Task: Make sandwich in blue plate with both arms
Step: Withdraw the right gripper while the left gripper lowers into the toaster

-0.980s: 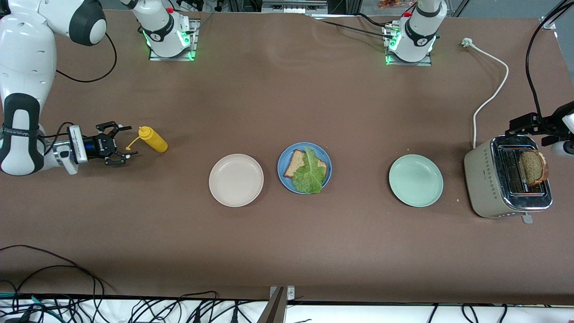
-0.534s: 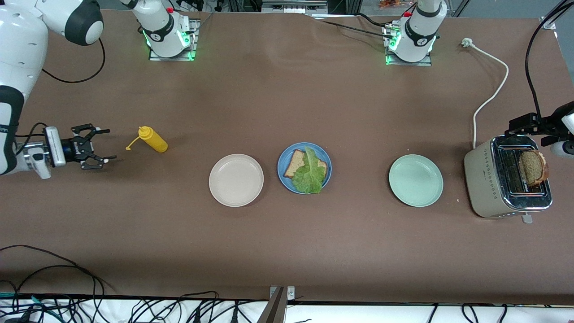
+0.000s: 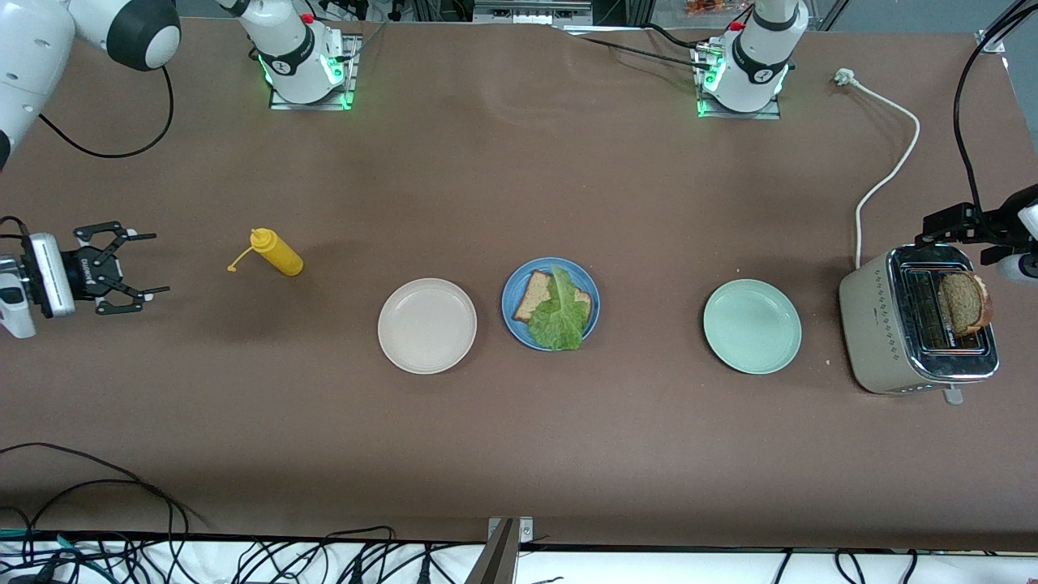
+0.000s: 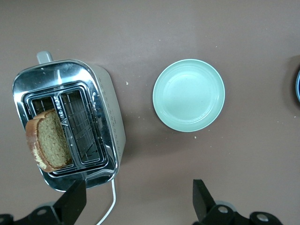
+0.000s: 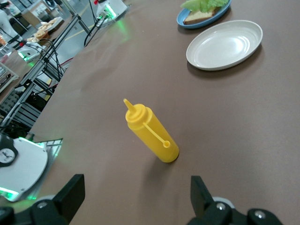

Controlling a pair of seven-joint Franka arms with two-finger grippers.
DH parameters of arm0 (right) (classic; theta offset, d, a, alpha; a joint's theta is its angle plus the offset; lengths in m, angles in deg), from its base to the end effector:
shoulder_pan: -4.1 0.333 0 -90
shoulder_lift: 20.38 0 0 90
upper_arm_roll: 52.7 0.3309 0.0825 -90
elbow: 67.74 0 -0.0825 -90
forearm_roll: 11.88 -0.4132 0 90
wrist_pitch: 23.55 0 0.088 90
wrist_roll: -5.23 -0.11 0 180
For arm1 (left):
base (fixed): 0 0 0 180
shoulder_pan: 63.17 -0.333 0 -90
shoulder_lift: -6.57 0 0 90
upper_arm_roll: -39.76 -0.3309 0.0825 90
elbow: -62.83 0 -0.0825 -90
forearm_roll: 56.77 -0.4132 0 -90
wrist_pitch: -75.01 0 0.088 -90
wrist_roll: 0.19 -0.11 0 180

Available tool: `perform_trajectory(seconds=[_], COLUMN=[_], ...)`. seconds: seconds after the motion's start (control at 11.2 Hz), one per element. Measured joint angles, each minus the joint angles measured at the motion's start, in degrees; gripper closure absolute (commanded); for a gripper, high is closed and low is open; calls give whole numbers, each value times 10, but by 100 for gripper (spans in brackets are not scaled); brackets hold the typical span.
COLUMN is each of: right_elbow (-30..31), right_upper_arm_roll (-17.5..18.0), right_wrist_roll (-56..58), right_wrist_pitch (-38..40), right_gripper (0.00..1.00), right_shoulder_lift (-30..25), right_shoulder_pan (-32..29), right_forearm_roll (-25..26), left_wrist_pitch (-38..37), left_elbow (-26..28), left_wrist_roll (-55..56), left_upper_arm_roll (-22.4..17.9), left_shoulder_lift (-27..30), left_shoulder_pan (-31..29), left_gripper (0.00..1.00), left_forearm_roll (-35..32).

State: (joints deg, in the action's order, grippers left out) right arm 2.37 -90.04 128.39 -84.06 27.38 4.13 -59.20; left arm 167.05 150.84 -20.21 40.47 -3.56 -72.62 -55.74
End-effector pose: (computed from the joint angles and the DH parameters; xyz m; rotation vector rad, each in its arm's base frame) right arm 0.6535 -0.2193 0.3097 -1.6166 -1.5619 -0.2303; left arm 0.6288 0.0953 0.5487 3.0773 -0.3013 -0.1518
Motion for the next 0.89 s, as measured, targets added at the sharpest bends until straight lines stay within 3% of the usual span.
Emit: perform_trajectory(seconds=[0.45, 0.62, 0.89], right_elbow=[-38, -63, -75], right_upper_arm_roll=[7, 50, 153], right_wrist_roll=[-228, -346, -527], right_wrist_pitch=[4, 11, 12], right_gripper=[0, 0, 0], right_shoulder_lift=[-88, -123, -186], right_shoulder_pan=[25, 27, 30], right_forearm_roll=[54, 91, 191], left_wrist_pitch=[1, 1, 4], left_elbow=[-3, -19, -46], left_wrist_roll=[-32, -54, -88], left_upper_arm_roll=[-1, -1, -2], left_shoulder_lift=[-22, -45, -86], left_shoulder_pan=[-22, -44, -74], left_gripper=[0, 0, 0], left_forearm_roll=[-12, -13, -13])
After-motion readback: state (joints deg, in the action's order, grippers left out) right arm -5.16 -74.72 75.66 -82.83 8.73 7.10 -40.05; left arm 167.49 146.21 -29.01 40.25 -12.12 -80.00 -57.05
